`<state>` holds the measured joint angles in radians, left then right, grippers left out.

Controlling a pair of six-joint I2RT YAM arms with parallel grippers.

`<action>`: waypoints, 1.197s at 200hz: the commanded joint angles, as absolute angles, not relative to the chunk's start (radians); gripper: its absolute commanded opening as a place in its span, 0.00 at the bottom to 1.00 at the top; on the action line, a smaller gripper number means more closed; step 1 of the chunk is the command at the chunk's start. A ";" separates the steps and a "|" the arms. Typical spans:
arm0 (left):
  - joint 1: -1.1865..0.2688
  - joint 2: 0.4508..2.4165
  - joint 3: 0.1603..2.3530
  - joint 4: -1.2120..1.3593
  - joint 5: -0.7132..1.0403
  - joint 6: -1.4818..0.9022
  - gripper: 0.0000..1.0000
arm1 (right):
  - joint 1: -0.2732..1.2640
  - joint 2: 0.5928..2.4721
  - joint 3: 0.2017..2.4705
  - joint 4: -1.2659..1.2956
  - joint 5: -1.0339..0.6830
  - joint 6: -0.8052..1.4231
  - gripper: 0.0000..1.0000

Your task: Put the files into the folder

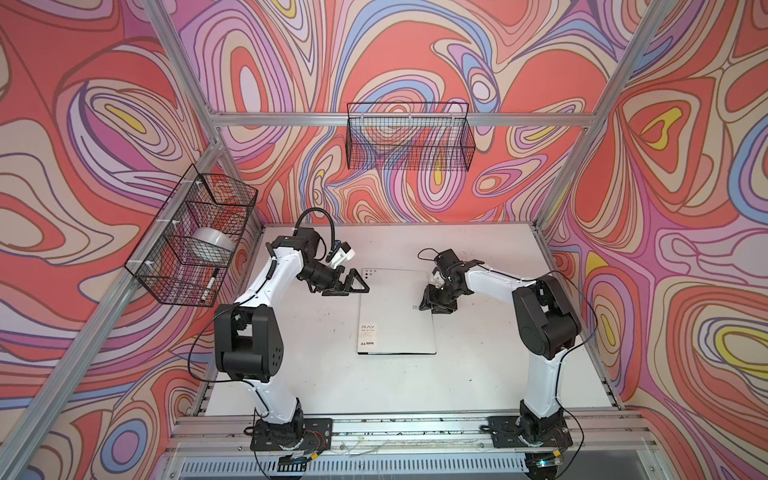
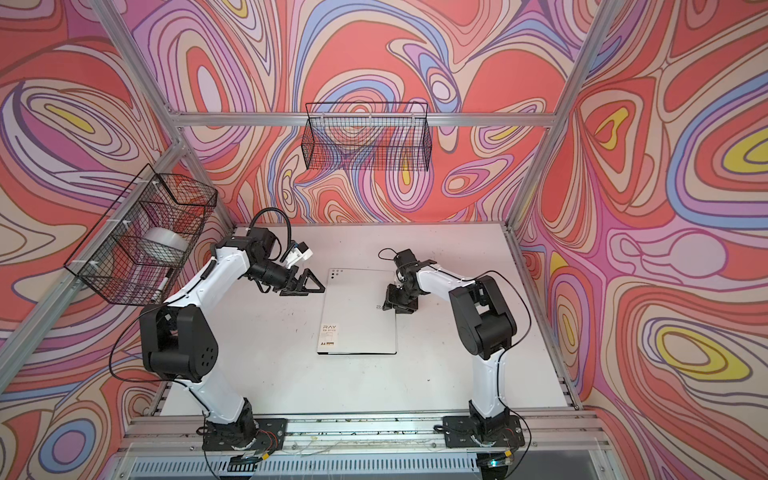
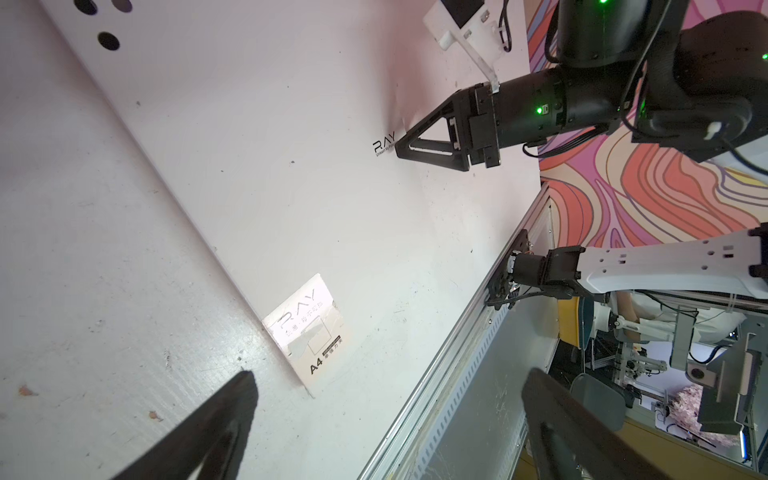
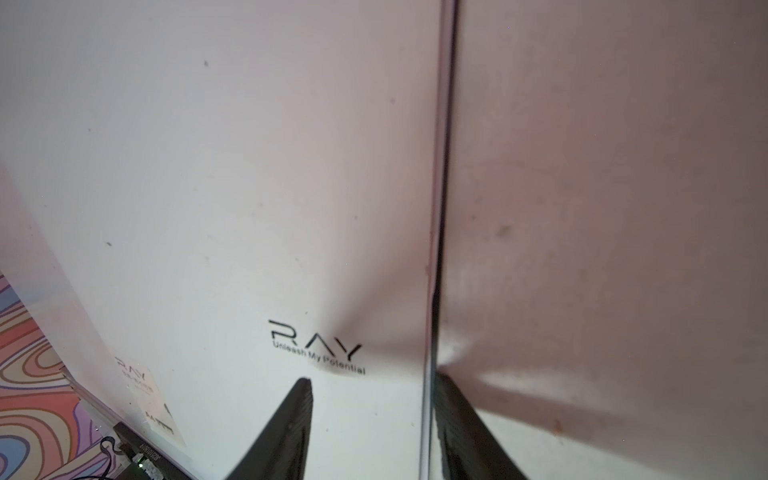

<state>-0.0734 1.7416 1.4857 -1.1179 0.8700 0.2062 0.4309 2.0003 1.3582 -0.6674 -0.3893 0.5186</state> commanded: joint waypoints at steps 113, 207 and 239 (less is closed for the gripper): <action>-0.011 1.558 1.207 -0.600 0.105 -0.029 1.00 | 0.356 1.670 1.266 -0.327 0.162 0.323 0.57; 0.055 1.395 0.867 -0.166 0.076 -0.121 1.00 | 0.311 1.565 0.975 0.046 0.361 0.124 0.91; 0.055 1.350 0.636 0.251 0.145 -0.163 1.00 | 0.268 1.459 0.757 0.288 0.409 0.085 0.98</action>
